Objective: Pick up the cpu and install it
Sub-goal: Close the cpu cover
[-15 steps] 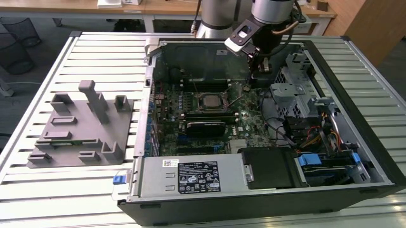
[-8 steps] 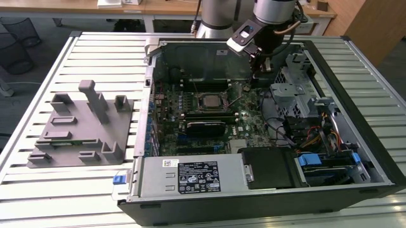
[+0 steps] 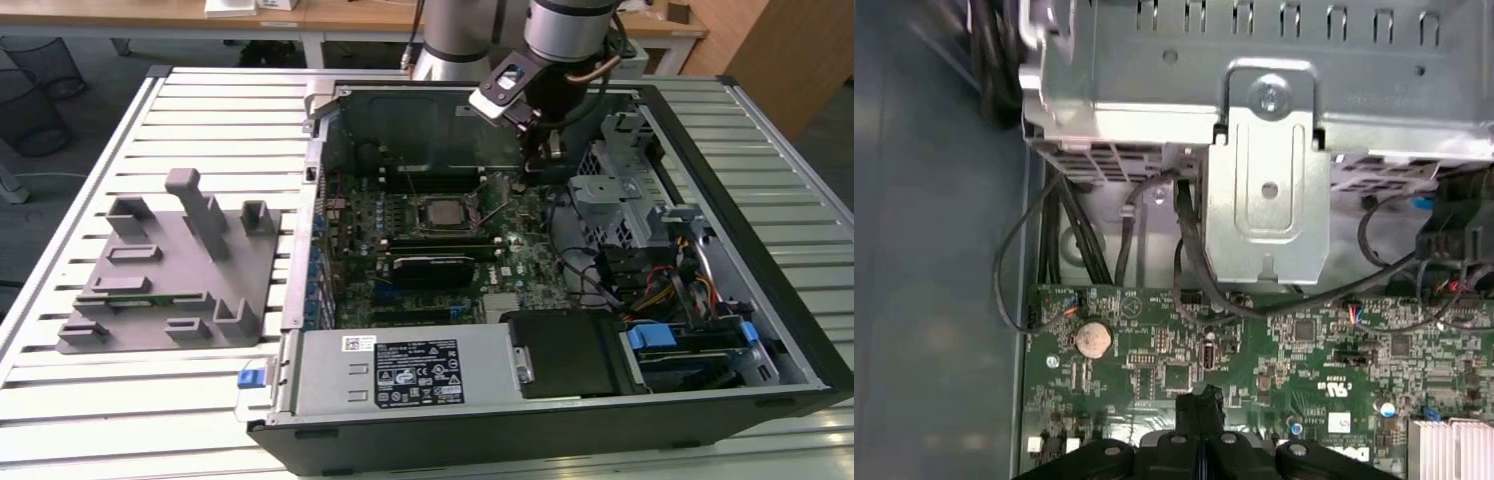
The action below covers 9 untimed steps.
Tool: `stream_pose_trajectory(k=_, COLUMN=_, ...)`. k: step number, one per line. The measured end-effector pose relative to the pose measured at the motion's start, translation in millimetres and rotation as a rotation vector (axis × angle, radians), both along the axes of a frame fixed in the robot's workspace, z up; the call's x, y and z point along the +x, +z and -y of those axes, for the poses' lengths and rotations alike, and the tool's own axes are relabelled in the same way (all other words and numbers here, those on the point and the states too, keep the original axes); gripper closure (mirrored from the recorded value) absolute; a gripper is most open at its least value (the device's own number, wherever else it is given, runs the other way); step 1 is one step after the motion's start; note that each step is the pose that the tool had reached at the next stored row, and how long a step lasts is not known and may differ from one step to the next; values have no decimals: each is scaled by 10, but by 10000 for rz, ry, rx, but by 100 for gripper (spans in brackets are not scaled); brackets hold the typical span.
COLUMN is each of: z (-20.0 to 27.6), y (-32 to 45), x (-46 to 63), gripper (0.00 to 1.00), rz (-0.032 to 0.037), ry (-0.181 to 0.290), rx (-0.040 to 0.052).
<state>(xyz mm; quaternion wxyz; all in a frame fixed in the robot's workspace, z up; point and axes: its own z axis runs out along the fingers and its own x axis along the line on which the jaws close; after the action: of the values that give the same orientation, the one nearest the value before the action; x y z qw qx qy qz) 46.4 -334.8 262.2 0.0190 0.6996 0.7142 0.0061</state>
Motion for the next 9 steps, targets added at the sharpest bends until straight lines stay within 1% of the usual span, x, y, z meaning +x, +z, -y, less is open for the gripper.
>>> stream_pose_trajectory(k=5, z=-1, y=-91, x=-10, gripper=89, rz=1, ry=0, rx=2)
stream_pose_trajectory(k=9, z=-1, y=-158, x=-57, gripper=89, rz=0, ry=1, rx=0)
